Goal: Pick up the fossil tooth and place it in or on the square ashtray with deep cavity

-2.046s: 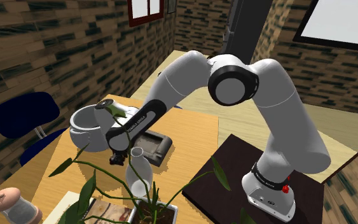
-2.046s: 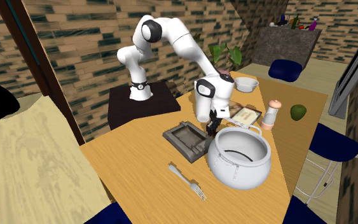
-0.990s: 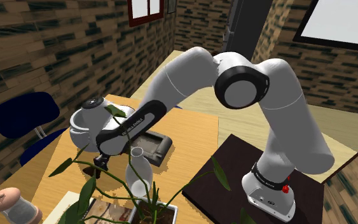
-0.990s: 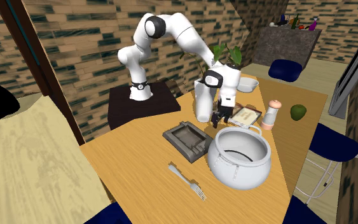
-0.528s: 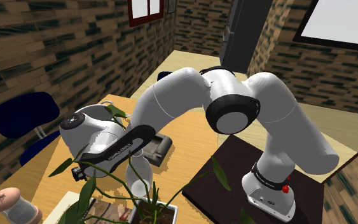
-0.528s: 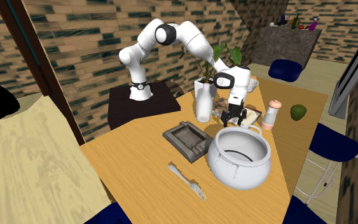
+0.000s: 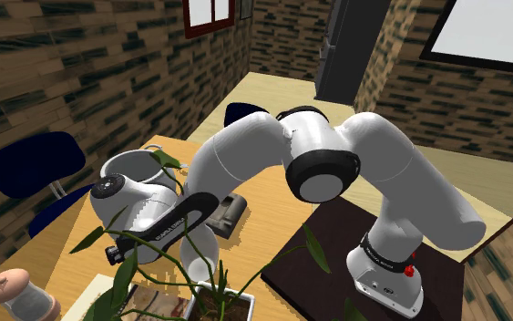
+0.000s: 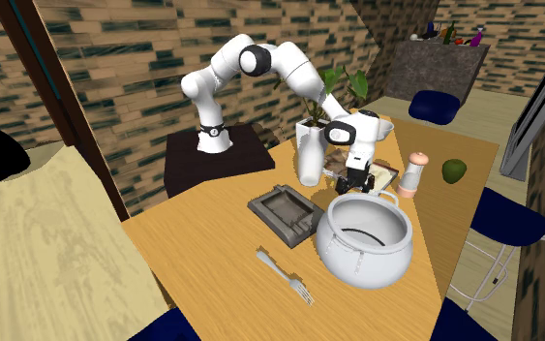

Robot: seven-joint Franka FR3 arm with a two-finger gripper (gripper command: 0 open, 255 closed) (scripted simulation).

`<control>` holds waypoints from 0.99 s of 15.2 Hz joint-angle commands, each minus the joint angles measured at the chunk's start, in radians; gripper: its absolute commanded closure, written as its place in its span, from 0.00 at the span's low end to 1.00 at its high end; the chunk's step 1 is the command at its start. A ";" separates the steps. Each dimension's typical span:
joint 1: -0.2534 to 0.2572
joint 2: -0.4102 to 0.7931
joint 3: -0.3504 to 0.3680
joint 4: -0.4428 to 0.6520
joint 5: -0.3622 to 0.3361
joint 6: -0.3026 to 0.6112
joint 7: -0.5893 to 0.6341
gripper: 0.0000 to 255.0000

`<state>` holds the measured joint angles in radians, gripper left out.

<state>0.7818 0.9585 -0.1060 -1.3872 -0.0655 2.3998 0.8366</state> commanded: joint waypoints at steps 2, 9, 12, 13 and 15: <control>0.000 0.003 0.000 0.002 0.000 0.001 0.000 0.00; 0.000 0.003 0.000 0.002 0.000 0.001 0.000 1.00; 0.000 0.000 0.000 -0.003 0.000 0.003 0.001 1.00; 0.001 0.002 0.000 0.001 0.000 0.001 0.001 1.00; 0.002 0.000 0.000 -0.001 0.000 0.001 0.002 1.00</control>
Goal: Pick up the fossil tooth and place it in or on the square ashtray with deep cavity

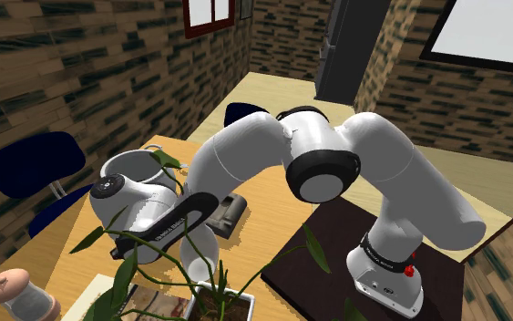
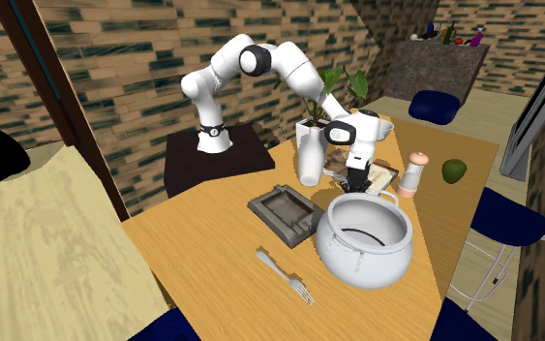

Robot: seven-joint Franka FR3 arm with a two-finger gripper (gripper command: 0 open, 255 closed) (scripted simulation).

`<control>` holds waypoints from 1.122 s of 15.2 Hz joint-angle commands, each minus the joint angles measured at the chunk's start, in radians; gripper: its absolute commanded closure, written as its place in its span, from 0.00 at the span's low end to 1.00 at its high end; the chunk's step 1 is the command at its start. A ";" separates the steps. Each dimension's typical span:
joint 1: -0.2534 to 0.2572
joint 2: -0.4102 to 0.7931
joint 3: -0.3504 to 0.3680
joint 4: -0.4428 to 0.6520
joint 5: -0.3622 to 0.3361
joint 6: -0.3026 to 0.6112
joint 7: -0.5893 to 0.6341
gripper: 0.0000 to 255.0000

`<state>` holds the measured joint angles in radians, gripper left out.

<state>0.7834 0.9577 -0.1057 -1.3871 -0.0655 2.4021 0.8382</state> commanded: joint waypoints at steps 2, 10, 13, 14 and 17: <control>0.000 0.000 0.000 0.000 0.000 0.000 0.000 0.00; -0.289 0.006 0.229 0.084 0.274 -0.076 -0.200 0.00; -0.283 0.040 0.230 0.105 0.273 -0.062 -0.199 0.00; -0.279 0.059 0.230 0.117 0.273 -0.054 -0.198 0.00; -0.279 0.059 0.230 0.117 0.273 -0.054 -0.198 0.00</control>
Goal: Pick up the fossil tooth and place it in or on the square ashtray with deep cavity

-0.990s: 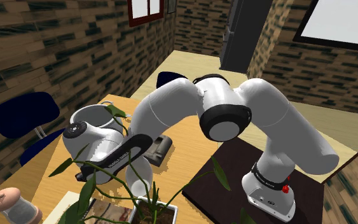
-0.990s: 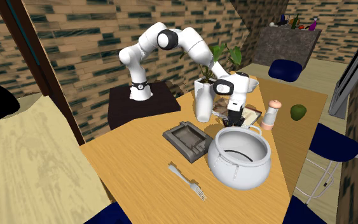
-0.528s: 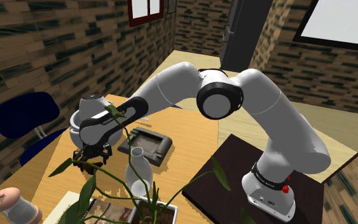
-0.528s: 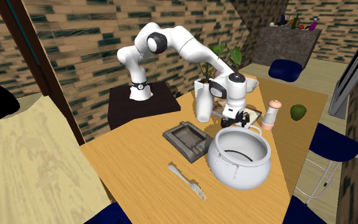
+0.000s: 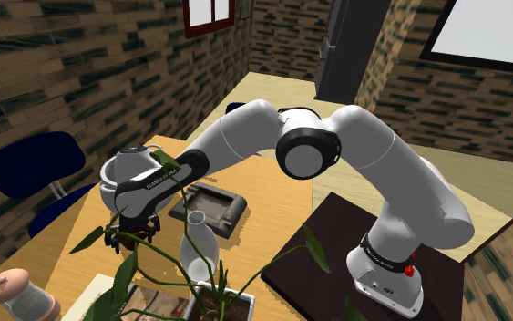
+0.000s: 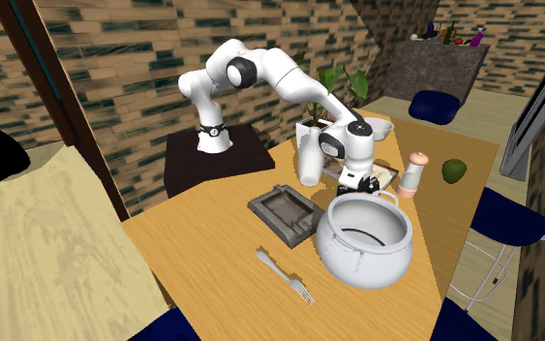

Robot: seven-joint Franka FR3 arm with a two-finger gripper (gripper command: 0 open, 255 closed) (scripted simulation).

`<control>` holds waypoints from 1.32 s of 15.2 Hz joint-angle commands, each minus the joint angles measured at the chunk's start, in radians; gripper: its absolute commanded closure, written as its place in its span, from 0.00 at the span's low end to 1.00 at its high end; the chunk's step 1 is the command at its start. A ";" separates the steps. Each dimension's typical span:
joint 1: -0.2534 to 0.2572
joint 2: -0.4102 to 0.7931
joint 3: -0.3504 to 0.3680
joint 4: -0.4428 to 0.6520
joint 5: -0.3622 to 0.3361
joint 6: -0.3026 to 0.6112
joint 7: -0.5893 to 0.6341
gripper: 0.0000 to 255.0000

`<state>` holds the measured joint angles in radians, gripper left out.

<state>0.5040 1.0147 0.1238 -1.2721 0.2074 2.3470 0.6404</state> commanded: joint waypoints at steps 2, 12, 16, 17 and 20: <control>0.000 0.002 0.000 0.002 0.000 0.001 0.000 0.00; 0.000 0.002 0.000 0.002 0.000 0.001 0.000 1.00; 0.000 -0.009 0.000 -0.003 0.000 -0.005 0.002 1.00; 0.000 -0.019 0.000 -0.009 0.000 -0.010 0.003 1.00; -0.001 -0.050 -0.001 -0.021 -0.001 -0.028 0.008 1.00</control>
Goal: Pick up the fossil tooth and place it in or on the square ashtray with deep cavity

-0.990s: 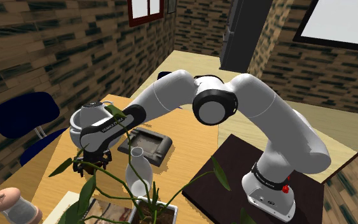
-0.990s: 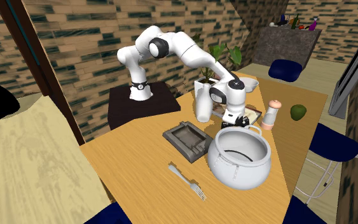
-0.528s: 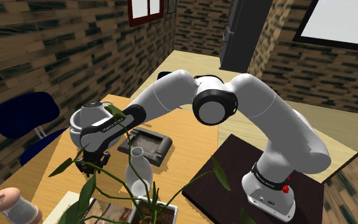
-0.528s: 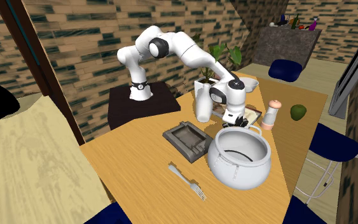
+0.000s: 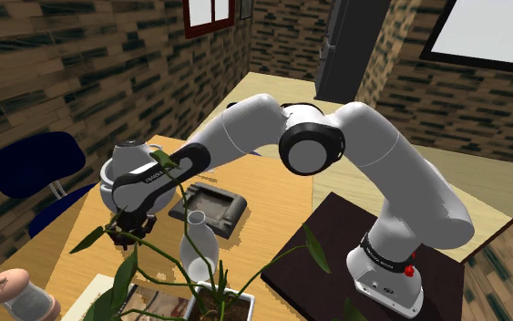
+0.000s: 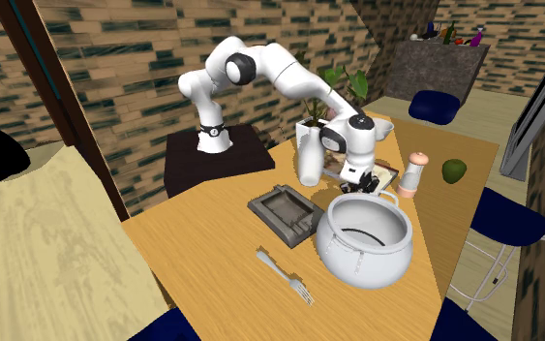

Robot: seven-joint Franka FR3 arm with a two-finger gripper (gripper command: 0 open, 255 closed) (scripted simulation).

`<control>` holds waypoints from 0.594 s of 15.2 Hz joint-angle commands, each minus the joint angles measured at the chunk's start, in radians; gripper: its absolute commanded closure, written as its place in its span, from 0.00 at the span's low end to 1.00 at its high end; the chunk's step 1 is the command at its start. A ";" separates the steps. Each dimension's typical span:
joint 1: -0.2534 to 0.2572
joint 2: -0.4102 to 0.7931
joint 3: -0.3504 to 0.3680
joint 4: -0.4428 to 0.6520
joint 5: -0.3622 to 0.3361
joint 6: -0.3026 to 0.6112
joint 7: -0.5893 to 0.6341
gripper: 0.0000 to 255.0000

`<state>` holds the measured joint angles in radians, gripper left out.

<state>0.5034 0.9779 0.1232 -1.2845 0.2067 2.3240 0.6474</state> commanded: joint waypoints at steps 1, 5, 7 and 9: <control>-0.001 -0.023 0.000 -0.012 0.000 -0.011 0.003 1.00; -0.002 -0.061 -0.001 -0.023 -0.001 -0.037 0.010 1.00; -0.002 -0.080 -0.001 -0.028 -0.001 -0.051 0.014 1.00; -0.003 -0.097 -0.001 -0.031 -0.002 -0.065 0.018 1.00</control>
<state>0.5000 0.8886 0.1225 -1.3172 0.2056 2.2691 0.6621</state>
